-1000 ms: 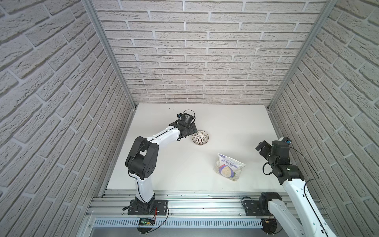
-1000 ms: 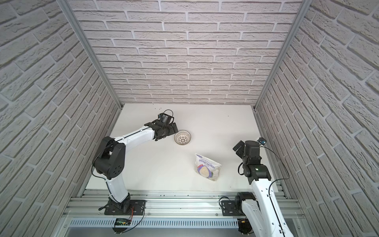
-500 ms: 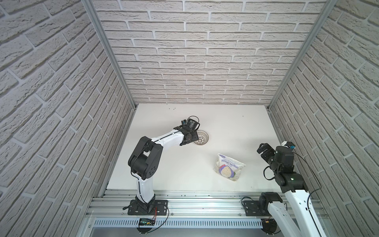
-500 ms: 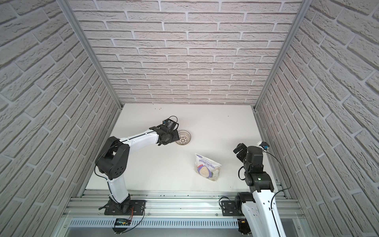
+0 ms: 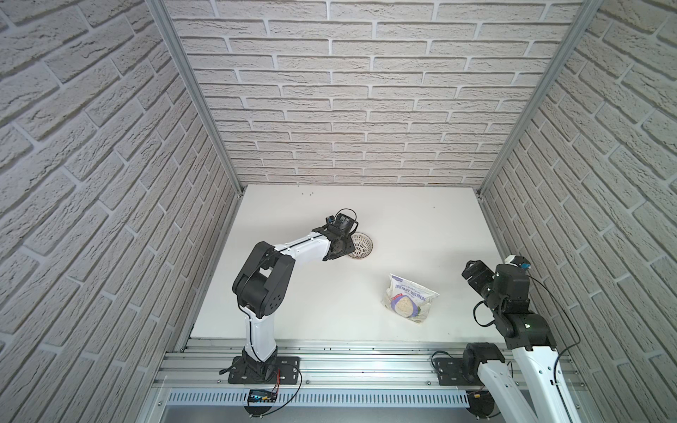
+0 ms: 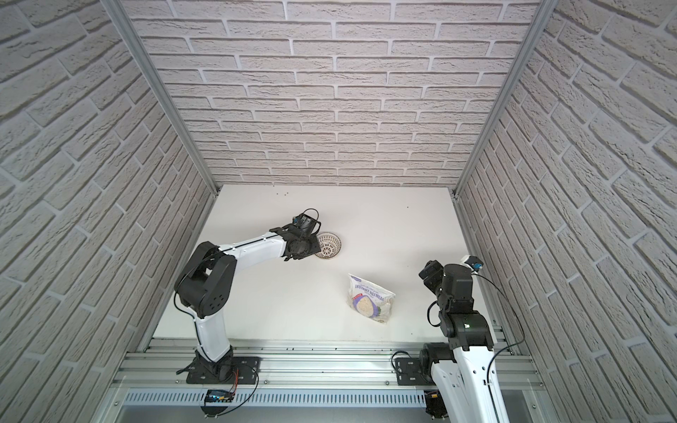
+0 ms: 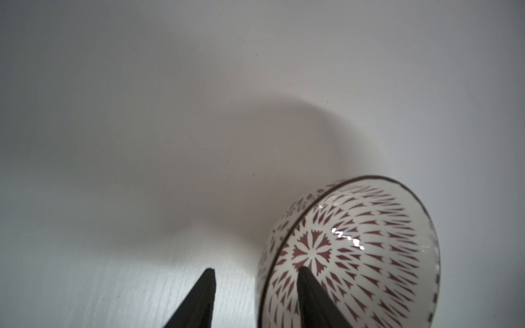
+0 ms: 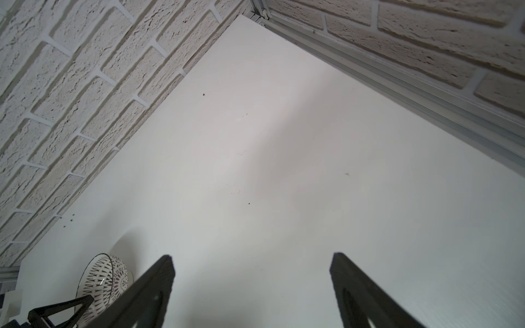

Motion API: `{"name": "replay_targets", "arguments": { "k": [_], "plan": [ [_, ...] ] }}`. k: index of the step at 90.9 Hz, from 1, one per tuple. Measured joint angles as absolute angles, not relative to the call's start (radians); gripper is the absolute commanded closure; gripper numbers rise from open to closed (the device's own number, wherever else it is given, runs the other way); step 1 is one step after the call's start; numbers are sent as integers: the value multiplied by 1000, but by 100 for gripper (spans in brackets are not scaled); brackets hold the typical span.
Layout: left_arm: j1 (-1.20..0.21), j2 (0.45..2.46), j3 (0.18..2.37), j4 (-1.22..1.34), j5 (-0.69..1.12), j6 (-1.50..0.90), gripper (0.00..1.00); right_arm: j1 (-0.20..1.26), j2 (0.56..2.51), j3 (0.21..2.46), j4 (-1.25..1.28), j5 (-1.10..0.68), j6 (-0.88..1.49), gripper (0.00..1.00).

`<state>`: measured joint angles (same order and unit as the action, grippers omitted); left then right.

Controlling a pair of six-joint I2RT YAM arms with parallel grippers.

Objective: Pour the oats into the breakfast bowl
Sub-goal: Pick up the bowl from the center of the board, then place the bowl at the center of the board.

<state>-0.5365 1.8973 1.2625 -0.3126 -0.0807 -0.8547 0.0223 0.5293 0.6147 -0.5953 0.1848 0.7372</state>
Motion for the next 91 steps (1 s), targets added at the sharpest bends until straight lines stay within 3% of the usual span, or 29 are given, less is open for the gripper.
{"name": "replay_targets", "arguments": {
  "k": [8, 28, 39, 69, 91],
  "plan": [
    [-537, 1903, 1262, -312, -78, -856, 67, 22, 535, 626, -597, 165, 727, 17],
    [-537, 1906, 1262, -305, -70, -857, 85, 22, 582, 675, -612, 126, 701, 0],
    [-537, 1907, 1263, -303, -57, -854, 100, 22, 609, 701, -630, 106, 683, 1],
    [-537, 1886, 1268, -364, -21, -810, 100, 22, 694, 839, -729, 7, 580, 1],
    [-572, 1605, 1062, -435, 35, -811, 100, 23, 672, 900, -780, -60, 479, 1]
  ]
}}
